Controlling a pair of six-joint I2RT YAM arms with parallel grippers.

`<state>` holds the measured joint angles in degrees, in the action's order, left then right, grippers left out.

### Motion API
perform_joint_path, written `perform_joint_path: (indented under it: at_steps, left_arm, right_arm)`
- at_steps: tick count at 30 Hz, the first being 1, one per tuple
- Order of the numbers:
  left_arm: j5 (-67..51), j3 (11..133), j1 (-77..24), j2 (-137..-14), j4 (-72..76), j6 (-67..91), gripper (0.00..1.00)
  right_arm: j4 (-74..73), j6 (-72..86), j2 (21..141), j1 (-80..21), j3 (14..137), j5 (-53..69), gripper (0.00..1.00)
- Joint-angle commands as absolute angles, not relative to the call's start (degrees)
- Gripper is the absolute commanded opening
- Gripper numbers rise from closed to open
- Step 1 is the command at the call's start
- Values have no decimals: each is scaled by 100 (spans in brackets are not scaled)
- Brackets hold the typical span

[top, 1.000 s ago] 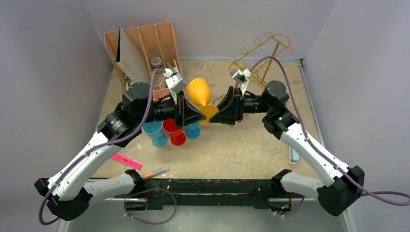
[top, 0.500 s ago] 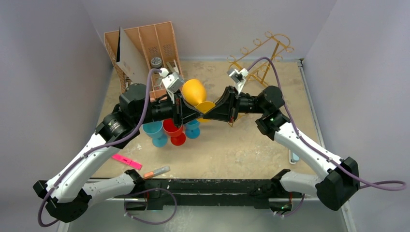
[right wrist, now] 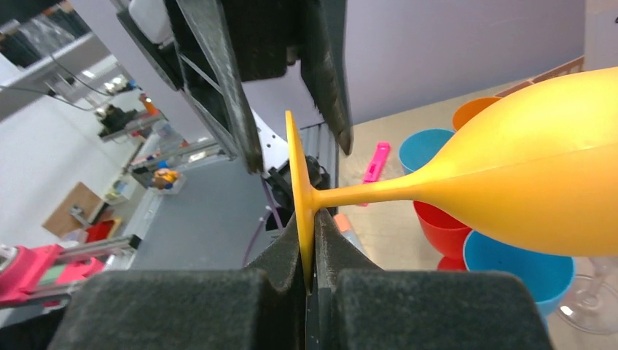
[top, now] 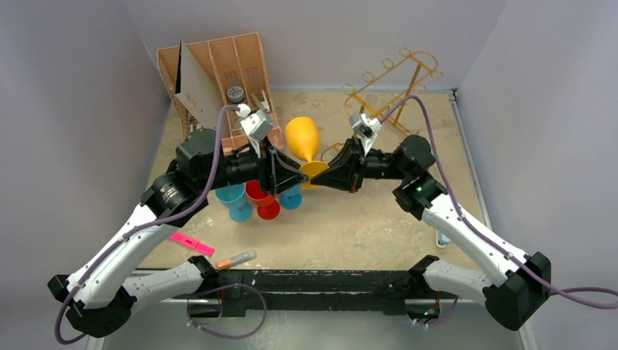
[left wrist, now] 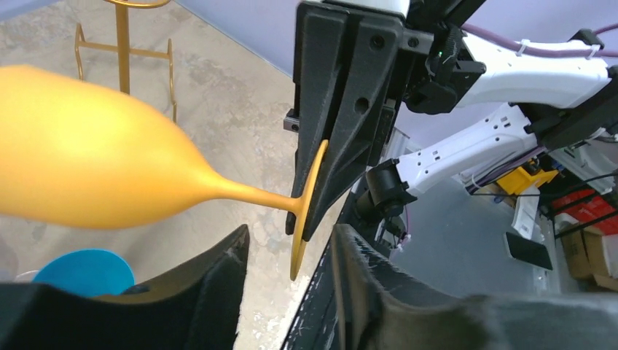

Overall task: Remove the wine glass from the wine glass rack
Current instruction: Place the wine glass at the center of the board.

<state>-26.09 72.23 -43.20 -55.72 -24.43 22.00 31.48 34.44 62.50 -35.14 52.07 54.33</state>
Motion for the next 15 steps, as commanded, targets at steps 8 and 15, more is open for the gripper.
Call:
perform_joint_path:
  at_steps: [8, 15]
  left_arm:
    - [-1756, 7260, -4333, -5089, -2409, 2250, 56]
    - [-1435, 7220, -4334, -4939, -2487, 2234, 58]
  right_arm:
    - [-38, -2354, 5420, -3516, 5426, 7114, 0]
    - [-2374, -4511, 5406, -3515, 5738, 6798, 0]
